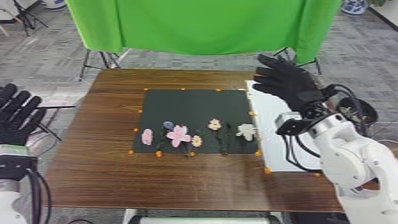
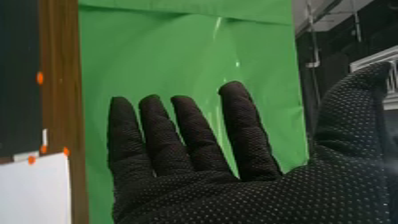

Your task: Arrange flowers

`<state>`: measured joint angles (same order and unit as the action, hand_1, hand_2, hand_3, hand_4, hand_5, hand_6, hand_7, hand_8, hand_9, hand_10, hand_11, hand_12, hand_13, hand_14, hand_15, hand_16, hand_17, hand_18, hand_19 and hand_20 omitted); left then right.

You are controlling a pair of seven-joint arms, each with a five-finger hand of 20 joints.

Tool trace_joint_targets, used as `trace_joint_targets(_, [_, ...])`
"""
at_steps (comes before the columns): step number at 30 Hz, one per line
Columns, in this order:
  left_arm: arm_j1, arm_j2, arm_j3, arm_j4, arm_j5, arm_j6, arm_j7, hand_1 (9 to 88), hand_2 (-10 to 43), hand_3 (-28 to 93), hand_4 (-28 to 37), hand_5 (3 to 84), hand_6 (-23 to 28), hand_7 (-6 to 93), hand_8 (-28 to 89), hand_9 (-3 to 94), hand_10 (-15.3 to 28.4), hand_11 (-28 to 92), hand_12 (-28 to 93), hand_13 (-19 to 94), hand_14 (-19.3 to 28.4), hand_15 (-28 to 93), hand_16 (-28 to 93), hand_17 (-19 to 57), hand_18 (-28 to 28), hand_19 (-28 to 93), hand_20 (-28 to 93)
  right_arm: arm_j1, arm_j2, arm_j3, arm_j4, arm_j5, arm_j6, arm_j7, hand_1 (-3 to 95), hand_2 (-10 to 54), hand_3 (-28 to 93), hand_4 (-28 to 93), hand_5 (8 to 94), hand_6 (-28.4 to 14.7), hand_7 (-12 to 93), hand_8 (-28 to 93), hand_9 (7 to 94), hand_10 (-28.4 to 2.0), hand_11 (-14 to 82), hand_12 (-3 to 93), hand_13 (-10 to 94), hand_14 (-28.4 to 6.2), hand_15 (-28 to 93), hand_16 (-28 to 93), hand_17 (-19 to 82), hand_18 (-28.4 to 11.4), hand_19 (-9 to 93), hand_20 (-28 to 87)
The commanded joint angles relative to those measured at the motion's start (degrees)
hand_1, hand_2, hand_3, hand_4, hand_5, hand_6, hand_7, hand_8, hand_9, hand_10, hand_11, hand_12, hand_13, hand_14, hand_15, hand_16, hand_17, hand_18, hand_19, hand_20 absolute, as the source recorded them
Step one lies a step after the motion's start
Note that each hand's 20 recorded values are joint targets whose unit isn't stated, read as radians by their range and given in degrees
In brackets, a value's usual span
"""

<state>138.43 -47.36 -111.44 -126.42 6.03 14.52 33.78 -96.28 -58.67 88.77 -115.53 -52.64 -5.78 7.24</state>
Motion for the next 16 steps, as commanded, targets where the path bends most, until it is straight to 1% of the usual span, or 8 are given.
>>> trace_joint_targets(1, [-3.76,2.86,2.05,0.36,-0.97,0.34,-0.79,28.4,16.4,71,-28.3,41.9,9.4,17.0,-9,38.3,16.0,23,13,28,15.7,40,-6,-7.8,15.4,41,11,-3.61,4.62,3.92,-1.39,1.93,2.07,0.11,4.9,9.8,75,-28,40.3,-4.7,8,-8,35.6,-16.9,3.2,12.3,29,-17.0,7,19,11,-18.5,27,16])
trace_joint_targets(3, [-5.19,3.24,3.05,0.49,-1.11,0.92,-1.3,28.4,16.4,71,-28.3,41.9,9.4,17.0,-9,38.3,16.0,23,13,28,15.7,40,-6,-7.8,15.4,41,11,-4.48,4.96,4.99,-1.77,2.16,2.74,-0.06,5.1,9.7,75,-28,40.5,-4.8,8,-8,35.8,-17.0,3.2,12.5,29,-17.2,7,20,11,-18.7,27,17])
trace_joint_targets(5, [-6.28,3.98,3.01,0.89,-0.48,-0.07,-2.46,28.4,16.4,71,-28.3,41.9,9.4,17.0,-9,38.3,16.0,23,13,28,15.7,40,-6,-7.8,15.4,41,11,-4.86,5.16,5.54,-1.89,2.58,3.37,-0.93,5.3,9.8,75,-28,40.8,-4.9,9,-8,35.9,-17.0,3.2,12.6,29,-17.3,7,20,11,-18.7,27,16])
trace_joint_targets(7, [-7.18,4.64,3.56,1.09,-0.4,0.25,-2.3,28.4,16.4,71,-28.3,41.9,9.4,17.0,-9,38.3,16.0,23,13,28,15.7,40,-6,-7.8,15.4,41,11,-4.98,6.09,5.7,-1.8,2.78,3.87,-1.34,5.4,9.8,75,-28,40.8,-4.9,9,-8,36.0,-17.0,3.1,12.7,29,-17.2,7,20,11,-18.7,27,16])
trace_joint_targets(9, [-9.0,4.92,4.77,1.59,-0.84,0.29,-2.04,28.4,16.4,71,-28.3,41.9,9.4,17.0,-9,38.3,16.0,23,13,28,15.7,40,-6,-7.8,15.4,41,11,-5.53,6.43,6.39,-2.03,2.77,4.32,-1.53,5.4,9.7,76,-28,40.8,-4.8,9,-8,36.0,-17.0,3.0,12.8,29,-17.2,7,20,11,-18.8,27,16])
trace_joint_targets(10, [-9.72,5.32,5.26,1.78,-0.82,0.26,-2.11,28.4,16.4,71,-28.3,41.9,9.4,17.0,-9,38.3,16.0,23,13,28,15.7,40,-6,-7.8,15.4,41,11,-6.07,6.44,6.95,-2.22,2.88,4.4,-1.42,5.4,9.7,76,-28,40.8,-4.9,9,-9,36.0,-17.0,3.0,12.8,29,-17.2,7,20,11,-18.8,27,16])
trace_joint_targets(13, [-11.69,6.08,6.27,2.21,-0.14,-0.17,-3.44,28.4,16.4,71,-28.3,41.9,9.4,17.0,-9,38.3,16.0,23,13,28,15.7,40,-6,-7.8,15.4,41,11,-7.9,6.54,8.23,-2.73,3.29,5.16,-1.42,5.5,9.7,76,-28,40.8,-4.9,9,-9,36.0,-16.9,3.0,12.8,29,-17.1,7,20,12,-18.8,27,16])
trace_joint_targets(16, [-13.36,6.91,7.34,2.63,0.09,-0.33,-3.65,28.4,16.4,71,-28.3,41.9,9.4,17.0,-9,38.3,16.0,23,13,28,15.7,40,-6,-7.8,15.4,41,11,-8.42,7.08,8.35,-2.76,4.06,6.18,-1.92,5.6,9.8,76,-28,40.5,-5.0,9,-9,35.7,-16.6,2.9,12.9,29,-17.1,7,20,12,-18.8,27,16])
